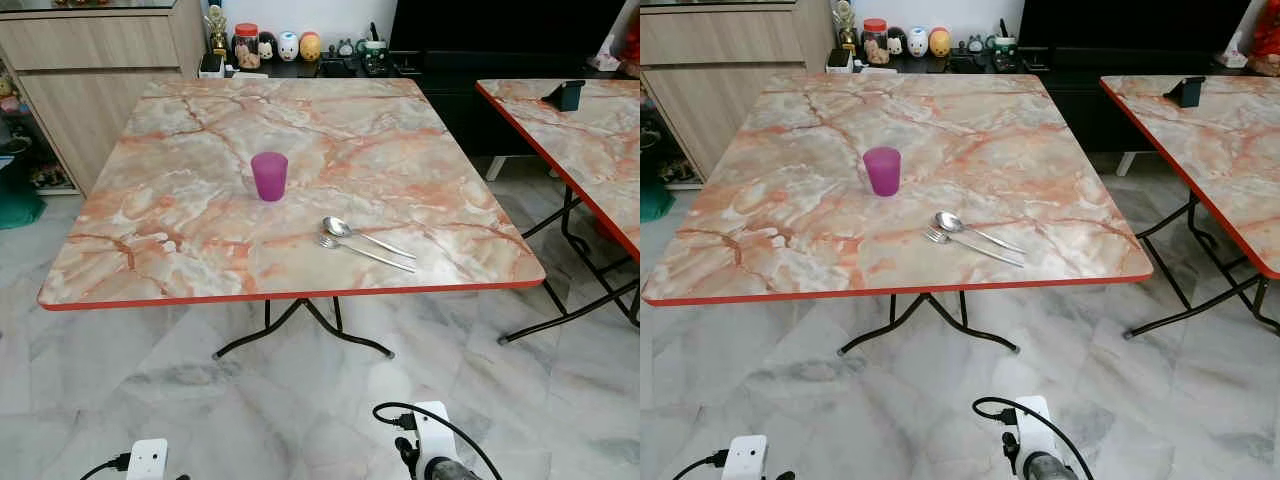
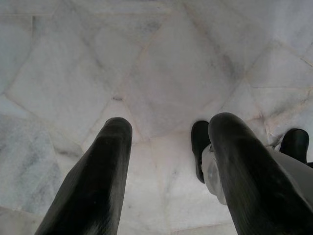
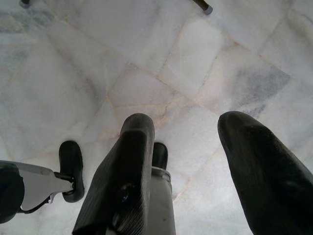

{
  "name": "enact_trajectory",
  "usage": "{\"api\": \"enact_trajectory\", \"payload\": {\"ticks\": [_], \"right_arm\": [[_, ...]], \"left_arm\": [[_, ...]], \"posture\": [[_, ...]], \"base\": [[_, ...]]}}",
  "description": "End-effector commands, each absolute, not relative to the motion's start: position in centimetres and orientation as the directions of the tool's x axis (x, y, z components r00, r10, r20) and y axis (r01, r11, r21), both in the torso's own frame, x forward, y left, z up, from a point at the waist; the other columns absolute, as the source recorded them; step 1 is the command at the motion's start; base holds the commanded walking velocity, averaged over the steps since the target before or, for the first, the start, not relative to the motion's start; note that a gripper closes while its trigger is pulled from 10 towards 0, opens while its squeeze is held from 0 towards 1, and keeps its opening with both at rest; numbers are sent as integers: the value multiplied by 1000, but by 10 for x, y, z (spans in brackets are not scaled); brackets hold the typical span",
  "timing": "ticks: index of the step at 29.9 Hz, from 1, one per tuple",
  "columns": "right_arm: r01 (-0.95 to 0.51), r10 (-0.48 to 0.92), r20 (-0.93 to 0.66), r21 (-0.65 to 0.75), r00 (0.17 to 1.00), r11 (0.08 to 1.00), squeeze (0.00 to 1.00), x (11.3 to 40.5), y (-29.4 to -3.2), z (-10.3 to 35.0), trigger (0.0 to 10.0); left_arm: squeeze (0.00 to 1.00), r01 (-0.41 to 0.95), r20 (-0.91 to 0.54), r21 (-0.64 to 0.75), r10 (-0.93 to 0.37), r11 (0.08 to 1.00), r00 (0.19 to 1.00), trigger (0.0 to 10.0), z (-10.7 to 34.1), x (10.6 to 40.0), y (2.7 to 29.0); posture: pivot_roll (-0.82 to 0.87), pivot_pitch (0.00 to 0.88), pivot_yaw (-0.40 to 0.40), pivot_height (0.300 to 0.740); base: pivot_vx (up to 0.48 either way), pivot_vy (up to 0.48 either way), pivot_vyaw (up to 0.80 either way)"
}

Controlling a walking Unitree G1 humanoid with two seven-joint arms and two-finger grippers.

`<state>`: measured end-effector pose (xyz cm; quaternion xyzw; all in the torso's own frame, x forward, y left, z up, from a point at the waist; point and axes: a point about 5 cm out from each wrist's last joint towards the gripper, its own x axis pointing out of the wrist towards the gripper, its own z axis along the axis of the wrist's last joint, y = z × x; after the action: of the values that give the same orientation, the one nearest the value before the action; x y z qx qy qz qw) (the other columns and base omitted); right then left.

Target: Setting the table

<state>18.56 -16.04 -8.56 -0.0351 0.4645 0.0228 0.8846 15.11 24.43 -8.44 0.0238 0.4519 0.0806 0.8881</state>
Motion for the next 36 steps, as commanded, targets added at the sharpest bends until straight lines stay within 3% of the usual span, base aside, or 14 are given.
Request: {"api": "enact_trajectory", "payload": {"ticks": [1, 11, 24, 36], "right_arm": [[-64, 1, -821, -44, 571, 997, 0, 186, -162, -85, 10000], [-67, -1, -821, -48, 571, 997, 0, 186, -163, -85, 10000], [-89, 7, -820, -53, 572, 995, 0, 187, -163, -85, 10000], [-90, 10, -820, -50, 572, 995, 0, 187, -162, -85, 10000]], "left_arm": [[0, -113, -804, 110, 155, 988, 575, 10000, -85, 151, 242], [0, -111, -803, 104, 149, 988, 578, 10000, -85, 152, 239], [0, -100, -801, 106, 145, 989, 580, 10000, -85, 154, 239], [0, -101, -799, 122, 158, 987, 580, 10000, -85, 152, 242]], "posture": [[35, 0, -42, 740], [31, 0, -46, 740], [32, 0, -45, 740], [36, 0, -44, 740]], "base": [[0, 0, 0], [0, 0, 0], [292, 0, 0], [0, 0, 0]]}}
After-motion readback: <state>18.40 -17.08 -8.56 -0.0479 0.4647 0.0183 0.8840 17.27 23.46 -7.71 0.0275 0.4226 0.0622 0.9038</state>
